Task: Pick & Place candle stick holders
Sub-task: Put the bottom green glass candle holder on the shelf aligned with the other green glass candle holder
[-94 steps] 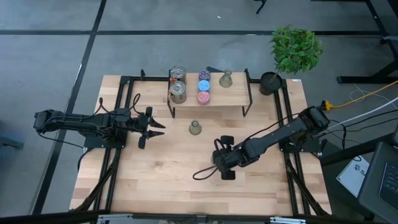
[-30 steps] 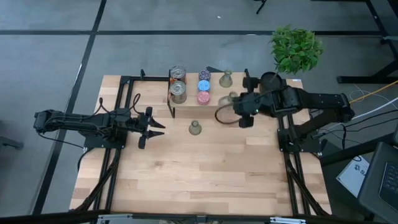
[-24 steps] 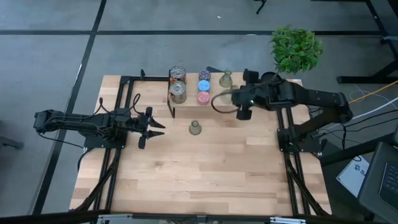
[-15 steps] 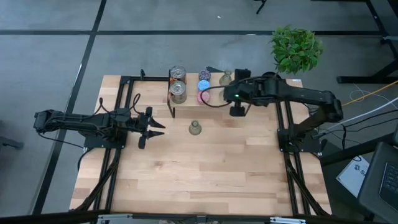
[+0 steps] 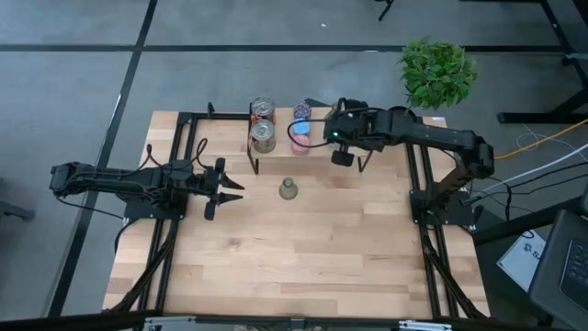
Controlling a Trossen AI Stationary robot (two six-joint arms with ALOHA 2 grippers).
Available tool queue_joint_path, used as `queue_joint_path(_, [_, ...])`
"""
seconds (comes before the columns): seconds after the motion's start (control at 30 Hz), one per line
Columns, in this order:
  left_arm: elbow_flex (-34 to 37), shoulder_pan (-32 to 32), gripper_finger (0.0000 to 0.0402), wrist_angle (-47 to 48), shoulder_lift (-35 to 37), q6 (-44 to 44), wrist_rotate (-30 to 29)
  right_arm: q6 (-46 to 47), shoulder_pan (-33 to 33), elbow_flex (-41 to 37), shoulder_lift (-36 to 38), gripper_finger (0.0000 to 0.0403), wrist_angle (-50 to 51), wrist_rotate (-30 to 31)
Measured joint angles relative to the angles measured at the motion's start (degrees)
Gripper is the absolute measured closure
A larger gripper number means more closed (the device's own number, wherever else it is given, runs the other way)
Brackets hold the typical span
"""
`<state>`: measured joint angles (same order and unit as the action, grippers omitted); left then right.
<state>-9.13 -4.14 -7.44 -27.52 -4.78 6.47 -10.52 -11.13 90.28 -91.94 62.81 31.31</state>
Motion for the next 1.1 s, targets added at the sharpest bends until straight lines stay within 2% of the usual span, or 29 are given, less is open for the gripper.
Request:
queue_joint_path(0.2, [0.0,0.0,0.0274,0.0,0.0,0.0,0.0,2.2,-1.4,0.0,0.0,0.0394,0.0,0.0])
queue_joint_path(1.1, [0.0,0.0,0.0274,0.0,0.0,0.0,0.0,0.6,-4.3,0.0,0.0,0.0394,-1.1,0.2])
